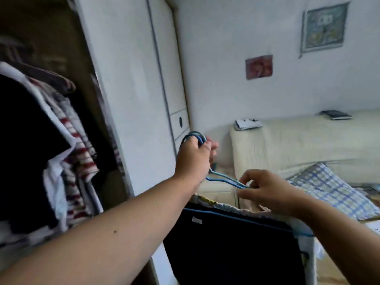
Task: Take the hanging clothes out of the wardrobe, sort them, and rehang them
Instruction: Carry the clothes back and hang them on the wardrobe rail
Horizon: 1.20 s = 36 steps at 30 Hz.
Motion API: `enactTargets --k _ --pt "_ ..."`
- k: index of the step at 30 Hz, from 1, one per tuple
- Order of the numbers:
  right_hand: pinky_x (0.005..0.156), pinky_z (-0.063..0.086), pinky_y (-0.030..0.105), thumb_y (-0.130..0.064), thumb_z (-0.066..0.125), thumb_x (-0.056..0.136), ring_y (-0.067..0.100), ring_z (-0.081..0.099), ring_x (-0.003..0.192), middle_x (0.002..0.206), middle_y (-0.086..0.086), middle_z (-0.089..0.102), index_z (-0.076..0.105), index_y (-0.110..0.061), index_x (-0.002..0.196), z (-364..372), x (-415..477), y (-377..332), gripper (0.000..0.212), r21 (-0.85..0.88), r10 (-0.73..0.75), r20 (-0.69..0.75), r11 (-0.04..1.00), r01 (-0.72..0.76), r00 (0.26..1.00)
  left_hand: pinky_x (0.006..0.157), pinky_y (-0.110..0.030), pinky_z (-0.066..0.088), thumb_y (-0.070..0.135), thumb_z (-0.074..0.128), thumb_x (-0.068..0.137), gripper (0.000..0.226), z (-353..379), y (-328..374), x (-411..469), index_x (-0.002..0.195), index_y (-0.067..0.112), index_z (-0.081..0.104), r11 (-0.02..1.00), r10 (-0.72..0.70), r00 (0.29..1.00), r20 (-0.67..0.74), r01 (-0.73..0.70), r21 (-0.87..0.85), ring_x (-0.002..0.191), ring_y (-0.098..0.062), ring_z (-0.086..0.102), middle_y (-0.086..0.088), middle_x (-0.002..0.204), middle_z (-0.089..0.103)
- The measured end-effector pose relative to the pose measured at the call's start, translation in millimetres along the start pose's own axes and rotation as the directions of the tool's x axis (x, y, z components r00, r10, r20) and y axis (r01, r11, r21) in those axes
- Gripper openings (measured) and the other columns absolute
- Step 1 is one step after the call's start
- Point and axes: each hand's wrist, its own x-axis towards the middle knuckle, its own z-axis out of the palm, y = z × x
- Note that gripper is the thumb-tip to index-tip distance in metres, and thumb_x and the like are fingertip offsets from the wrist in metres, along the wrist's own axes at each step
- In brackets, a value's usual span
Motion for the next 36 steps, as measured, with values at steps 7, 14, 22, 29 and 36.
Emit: enactTargets --k 7,14,22,29,36 --pt "0.049 0.039 0.021 -0.04 0.071 0.075 0.006 0.052 0.045 0.053 -0.002 0.063 0.065 -0.021 0.076 52 25 -129 0.02 0.061 -0.158 0.043 0.986 0.156 0.986 0.08 -0.027 0.052 0.013 0.046 0.097 0.021 -131 54 -6 0.079 0.021 0.051 0.997 0.052 0.958 -0.284 -0.068 -0.046 0.084 -0.017 0.065 0.004 0.083 0.065" --pt "0.039 0.033 0.017 -0.04 0.064 0.083 0.007 0.044 0.038 0.052 -0.001 0.065 0.066 -0.021 0.076 94 54 -239 0.021 0.153 -0.273 0.072 0.954 0.26 0.959 0.076 -0.019 0.05 0.008 0.048 0.096 0.024 -235 104 8 0.076 0.018 0.056 0.987 0.091 0.883 -0.461 -0.143 -0.078 0.081 -0.014 0.063 0.005 0.079 0.065" --pt "0.031 0.029 0.014 -0.03 0.062 0.087 0.005 0.042 0.03 0.042 -0.002 0.057 0.065 -0.01 0.067 125 115 -354 0.028 0.285 -0.464 0.076 0.858 0.427 0.883 0.075 -0.016 0.049 0.005 0.043 0.098 0.024 -342 164 62 0.08 0.015 0.055 0.973 0.232 0.829 -0.508 -0.194 0.128 0.079 -0.007 0.06 0.004 0.088 0.063" --pt "0.037 0.028 0.017 -0.021 0.054 0.091 0.016 0.038 0.035 0.052 0.006 0.056 0.065 -0.001 0.076 146 204 -451 0.028 0.476 -0.549 0.137 0.766 0.431 0.824 0.062 -0.013 0.048 0.009 0.042 0.099 0.023 -424 211 150 0.081 0.016 0.054 0.924 0.341 0.746 -0.571 -0.154 0.351 0.07 -0.004 0.057 -0.001 0.095 0.064" --pt "0.037 0.024 0.013 -0.023 0.056 0.091 0.013 0.033 0.032 0.033 -0.001 0.045 0.058 -0.006 0.064 173 286 -529 0.032 0.622 -0.59 0.237 0.702 0.346 0.772 0.063 -0.017 0.046 0.011 0.045 0.098 0.015 -493 229 213 0.106 0.012 0.057 0.85 0.444 0.634 -0.633 -0.073 0.522 0.075 -0.005 0.056 -0.003 0.1 0.063"
